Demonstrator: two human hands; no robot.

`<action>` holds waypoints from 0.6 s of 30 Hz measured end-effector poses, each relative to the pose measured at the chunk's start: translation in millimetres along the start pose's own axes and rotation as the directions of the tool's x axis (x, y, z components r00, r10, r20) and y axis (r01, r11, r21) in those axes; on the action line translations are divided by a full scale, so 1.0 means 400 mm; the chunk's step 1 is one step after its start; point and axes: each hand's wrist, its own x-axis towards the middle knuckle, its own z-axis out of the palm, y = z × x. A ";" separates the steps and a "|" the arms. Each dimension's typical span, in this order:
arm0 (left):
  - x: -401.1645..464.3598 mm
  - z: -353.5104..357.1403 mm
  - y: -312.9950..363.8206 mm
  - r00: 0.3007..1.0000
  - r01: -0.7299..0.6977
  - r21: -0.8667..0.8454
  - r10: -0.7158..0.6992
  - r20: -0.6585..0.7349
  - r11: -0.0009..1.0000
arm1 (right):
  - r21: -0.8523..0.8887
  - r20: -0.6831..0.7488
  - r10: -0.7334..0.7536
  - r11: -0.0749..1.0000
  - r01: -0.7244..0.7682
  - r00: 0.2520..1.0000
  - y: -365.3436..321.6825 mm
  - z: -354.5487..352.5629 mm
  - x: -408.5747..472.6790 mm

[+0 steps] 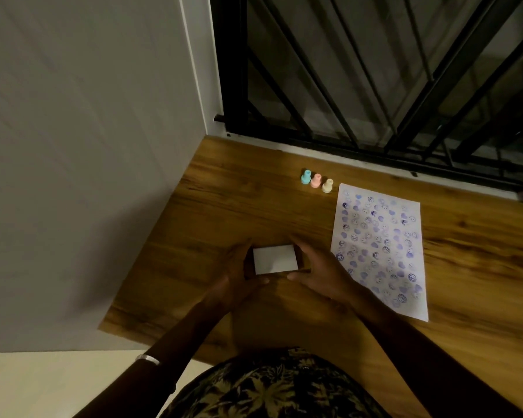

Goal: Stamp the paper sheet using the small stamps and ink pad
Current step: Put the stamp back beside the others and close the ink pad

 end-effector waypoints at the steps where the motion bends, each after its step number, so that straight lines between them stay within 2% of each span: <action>1: 0.005 -0.005 0.000 1.000 -0.001 0.039 0.001 0.010 0.999 | -0.016 0.010 -0.002 1.000 0.002 1.000 0.000 0.002 0.004; 5: 0.026 -0.016 0.013 1.000 -0.027 0.136 0.027 0.003 0.990 | -0.035 0.027 -0.001 0.999 0.002 1.000 0.005 0.007 0.020; 9: 0.051 -0.034 0.027 0.998 -0.067 0.118 0.069 -0.014 0.991 | -0.055 0.026 -0.025 0.998 0.027 0.999 0.002 -0.004 0.046; 14: 0.110 -0.078 0.053 0.981 -0.193 0.143 0.195 0.000 0.971 | -0.090 -0.012 -0.114 0.990 0.112 0.993 -0.006 -0.044 0.101; 18: 0.178 -0.099 0.065 0.979 -0.204 0.149 0.198 0.053 0.968 | -0.105 -0.047 -0.136 0.986 0.131 0.990 0.004 -0.070 0.151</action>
